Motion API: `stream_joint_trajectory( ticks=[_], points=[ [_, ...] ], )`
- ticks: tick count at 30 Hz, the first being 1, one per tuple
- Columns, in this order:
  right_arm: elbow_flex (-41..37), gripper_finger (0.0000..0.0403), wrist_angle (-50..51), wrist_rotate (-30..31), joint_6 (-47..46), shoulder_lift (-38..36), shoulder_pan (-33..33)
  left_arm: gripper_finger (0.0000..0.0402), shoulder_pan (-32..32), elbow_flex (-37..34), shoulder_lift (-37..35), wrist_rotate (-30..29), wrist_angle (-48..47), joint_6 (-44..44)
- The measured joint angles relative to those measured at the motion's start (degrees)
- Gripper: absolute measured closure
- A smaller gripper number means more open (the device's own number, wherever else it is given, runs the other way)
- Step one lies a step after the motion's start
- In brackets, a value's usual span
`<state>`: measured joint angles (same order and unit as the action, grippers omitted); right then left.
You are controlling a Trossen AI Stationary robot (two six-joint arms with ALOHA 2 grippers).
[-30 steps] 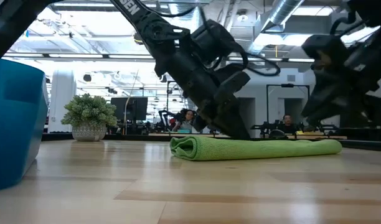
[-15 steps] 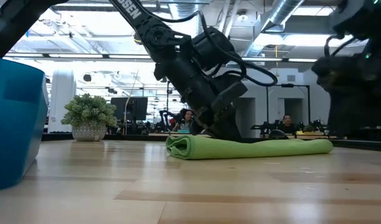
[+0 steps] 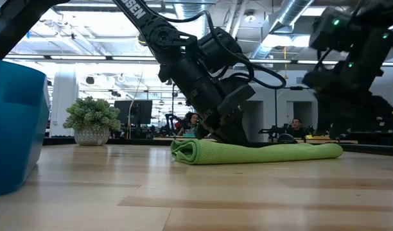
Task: Fold microfiber towels
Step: Fold the green microfiber towel
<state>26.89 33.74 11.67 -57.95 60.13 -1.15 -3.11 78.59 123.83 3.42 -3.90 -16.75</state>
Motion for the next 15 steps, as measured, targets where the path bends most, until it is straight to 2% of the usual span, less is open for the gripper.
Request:
stream_joint_trajectory(
  ticks=[5,15],
  points=[
    [0.04,0.0188,-3.8,-4.26,5.34,4.98,-1.84,0.0401,-0.01,0.0,0.0,0.0,-0.15,0.05],
    [0.17,0.0188,-7.57,-2.76,8.88,13.87,-1.9,0.0401,0.01,0.0,-0.02,-0.77,-0.43,1.36]
  ],
)
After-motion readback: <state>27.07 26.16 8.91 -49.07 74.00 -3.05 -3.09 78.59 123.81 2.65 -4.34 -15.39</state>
